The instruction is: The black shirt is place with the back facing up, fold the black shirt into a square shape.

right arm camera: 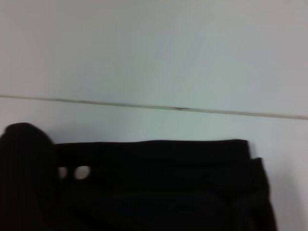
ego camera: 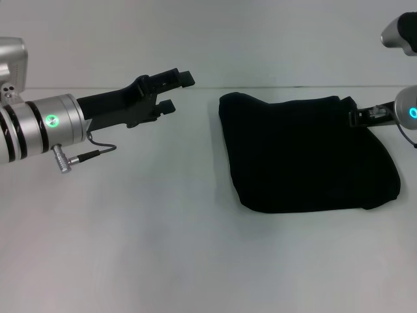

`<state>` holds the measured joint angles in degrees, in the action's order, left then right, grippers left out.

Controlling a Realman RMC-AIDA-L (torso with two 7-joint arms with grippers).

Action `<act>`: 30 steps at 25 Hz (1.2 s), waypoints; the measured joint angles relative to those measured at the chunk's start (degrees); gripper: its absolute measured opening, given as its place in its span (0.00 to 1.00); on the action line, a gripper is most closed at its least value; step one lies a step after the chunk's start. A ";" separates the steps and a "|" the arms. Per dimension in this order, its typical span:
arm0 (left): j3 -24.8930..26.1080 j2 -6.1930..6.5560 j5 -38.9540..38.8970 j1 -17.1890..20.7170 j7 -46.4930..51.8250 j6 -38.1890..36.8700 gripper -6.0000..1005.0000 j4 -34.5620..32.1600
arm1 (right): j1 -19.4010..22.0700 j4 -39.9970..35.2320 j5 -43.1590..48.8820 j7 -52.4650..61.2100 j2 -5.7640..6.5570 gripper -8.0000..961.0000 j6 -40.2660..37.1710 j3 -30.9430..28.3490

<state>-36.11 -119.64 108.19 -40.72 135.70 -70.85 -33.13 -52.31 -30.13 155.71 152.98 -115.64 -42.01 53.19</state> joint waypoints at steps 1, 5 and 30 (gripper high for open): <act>-0.01 0.00 0.00 0.00 0.00 0.00 0.89 0.05 | -0.01 0.62 -0.04 0.08 0.18 0.07 0.66 -0.20; -0.01 -0.09 -0.01 0.02 0.00 0.02 0.89 0.16 | 0.45 0.74 -0.72 0.24 0.58 0.18 1.80 -2.53; 0.53 -0.06 -0.57 0.11 -0.06 0.25 0.89 0.17 | -0.45 2.68 -3.60 0.29 1.81 0.34 3.68 -7.13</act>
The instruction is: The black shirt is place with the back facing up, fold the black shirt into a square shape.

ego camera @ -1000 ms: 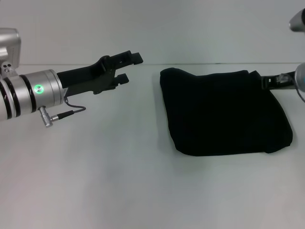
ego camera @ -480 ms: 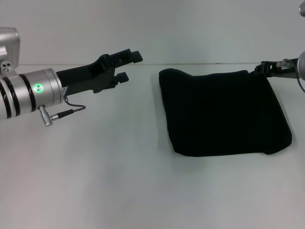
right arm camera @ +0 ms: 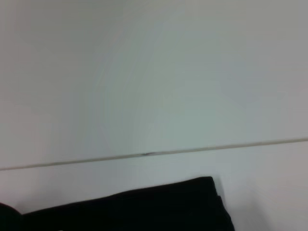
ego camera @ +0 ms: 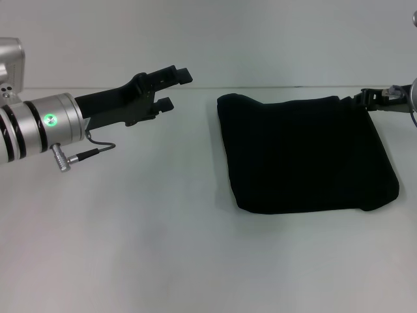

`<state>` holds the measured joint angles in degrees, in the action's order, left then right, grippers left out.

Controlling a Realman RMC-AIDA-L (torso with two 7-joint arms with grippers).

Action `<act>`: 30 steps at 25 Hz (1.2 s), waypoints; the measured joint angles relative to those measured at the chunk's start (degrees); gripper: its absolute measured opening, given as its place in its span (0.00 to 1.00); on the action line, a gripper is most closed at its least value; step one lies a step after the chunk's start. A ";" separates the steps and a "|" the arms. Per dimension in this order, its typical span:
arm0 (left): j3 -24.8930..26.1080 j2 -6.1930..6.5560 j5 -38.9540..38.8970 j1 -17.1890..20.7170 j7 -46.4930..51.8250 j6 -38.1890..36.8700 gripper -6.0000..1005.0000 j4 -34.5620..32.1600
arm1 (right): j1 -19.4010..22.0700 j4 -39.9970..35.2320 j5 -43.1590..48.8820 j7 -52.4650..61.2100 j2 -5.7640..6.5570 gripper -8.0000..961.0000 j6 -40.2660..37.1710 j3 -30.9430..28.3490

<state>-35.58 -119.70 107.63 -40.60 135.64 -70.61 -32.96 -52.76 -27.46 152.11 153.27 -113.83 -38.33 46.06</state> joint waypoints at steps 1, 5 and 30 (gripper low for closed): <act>0.00 0.00 0.00 0.00 -0.02 0.05 0.89 0.00 | -0.04 0.07 -0.01 0.00 0.00 0.34 0.00 0.07; 0.09 0.00 0.02 0.00 -0.06 0.11 0.89 0.00 | -0.33 0.40 0.14 -0.06 -0.18 0.33 0.08 0.32; 0.78 -0.01 0.04 -0.19 -0.29 -0.11 0.89 0.00 | 0.75 -13.47 14.80 1.15 -4.95 0.05 -2.24 4.62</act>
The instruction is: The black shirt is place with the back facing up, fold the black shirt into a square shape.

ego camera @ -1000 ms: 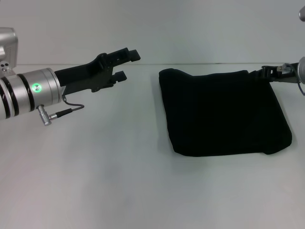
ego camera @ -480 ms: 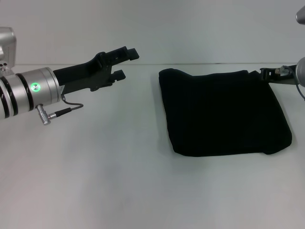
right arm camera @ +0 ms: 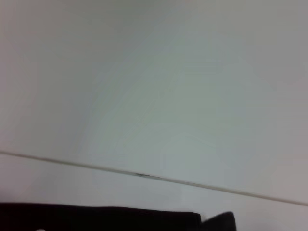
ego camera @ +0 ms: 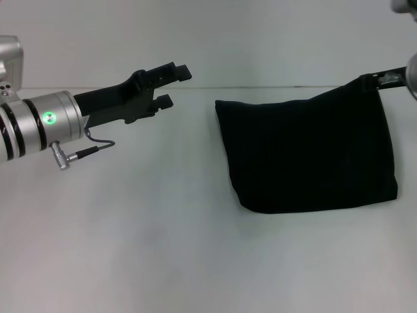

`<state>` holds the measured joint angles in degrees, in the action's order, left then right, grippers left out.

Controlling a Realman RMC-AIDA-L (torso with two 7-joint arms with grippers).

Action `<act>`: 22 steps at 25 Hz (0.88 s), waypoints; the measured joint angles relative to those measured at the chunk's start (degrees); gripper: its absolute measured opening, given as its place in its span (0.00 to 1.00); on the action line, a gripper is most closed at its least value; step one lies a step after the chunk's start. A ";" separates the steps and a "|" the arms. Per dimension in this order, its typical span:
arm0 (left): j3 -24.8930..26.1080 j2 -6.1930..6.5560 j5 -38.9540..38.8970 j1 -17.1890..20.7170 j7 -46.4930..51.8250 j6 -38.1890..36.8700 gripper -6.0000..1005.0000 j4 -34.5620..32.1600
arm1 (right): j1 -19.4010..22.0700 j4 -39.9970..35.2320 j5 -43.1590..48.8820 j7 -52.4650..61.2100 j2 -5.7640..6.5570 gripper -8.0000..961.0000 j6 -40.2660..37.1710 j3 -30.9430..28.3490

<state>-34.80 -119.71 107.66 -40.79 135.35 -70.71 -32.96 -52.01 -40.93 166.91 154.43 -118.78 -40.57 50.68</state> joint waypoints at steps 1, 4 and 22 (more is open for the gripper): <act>0.01 0.00 0.00 0.01 0.00 0.02 0.89 0.00 | -0.09 0.52 0.77 0.01 -0.36 0.06 0.89 0.34; 0.04 0.00 0.00 0.17 0.00 0.03 0.89 0.00 | -0.77 4.50 0.96 0.17 -0.51 0.07 4.04 1.41; -0.27 0.28 0.12 0.07 -0.01 -0.54 0.89 -0.07 | 0.52 2.83 -2.72 4.86 6.28 0.26 -6.28 -7.28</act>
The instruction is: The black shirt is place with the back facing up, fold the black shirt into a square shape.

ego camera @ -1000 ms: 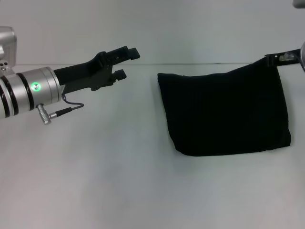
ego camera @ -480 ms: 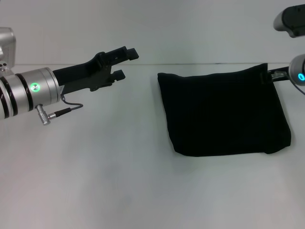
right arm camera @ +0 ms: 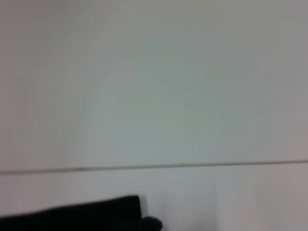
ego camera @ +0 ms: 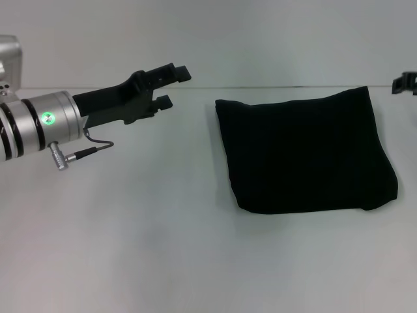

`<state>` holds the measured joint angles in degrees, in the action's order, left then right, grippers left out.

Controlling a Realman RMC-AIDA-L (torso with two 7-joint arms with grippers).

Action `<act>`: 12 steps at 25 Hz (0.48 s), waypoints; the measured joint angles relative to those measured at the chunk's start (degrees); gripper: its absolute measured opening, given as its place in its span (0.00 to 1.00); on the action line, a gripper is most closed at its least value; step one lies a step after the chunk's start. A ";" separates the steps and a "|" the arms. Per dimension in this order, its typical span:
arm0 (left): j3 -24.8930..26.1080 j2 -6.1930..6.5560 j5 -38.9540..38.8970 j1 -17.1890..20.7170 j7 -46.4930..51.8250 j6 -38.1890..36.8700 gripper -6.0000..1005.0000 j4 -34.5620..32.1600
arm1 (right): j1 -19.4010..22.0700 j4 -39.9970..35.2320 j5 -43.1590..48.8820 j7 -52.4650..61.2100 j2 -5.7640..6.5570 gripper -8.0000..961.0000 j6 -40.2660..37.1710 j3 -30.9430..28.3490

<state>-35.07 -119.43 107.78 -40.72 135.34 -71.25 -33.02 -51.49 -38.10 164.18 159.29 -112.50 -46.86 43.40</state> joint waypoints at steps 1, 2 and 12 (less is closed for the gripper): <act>-1.00 0.20 1.11 -0.34 -0.01 -0.87 0.89 -0.08 | 0.38 -1.41 -2.14 -0.76 0.56 0.30 -2.93 -0.92; -1.46 0.24 1.66 -0.51 0.00 -1.29 0.89 -0.12 | 0.89 -2.55 -5.46 -2.01 1.27 0.34 -6.29 -1.70; -6.80 -0.59 13.82 -2.77 9.30 -11.81 0.88 5.64 | 4.73 -3.62 -25.54 -8.37 7.30 0.57 -20.12 -4.93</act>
<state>-41.87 -120.02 121.60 -43.49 144.64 -83.06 -27.39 -46.76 -41.72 138.64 150.91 -105.21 -66.98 38.47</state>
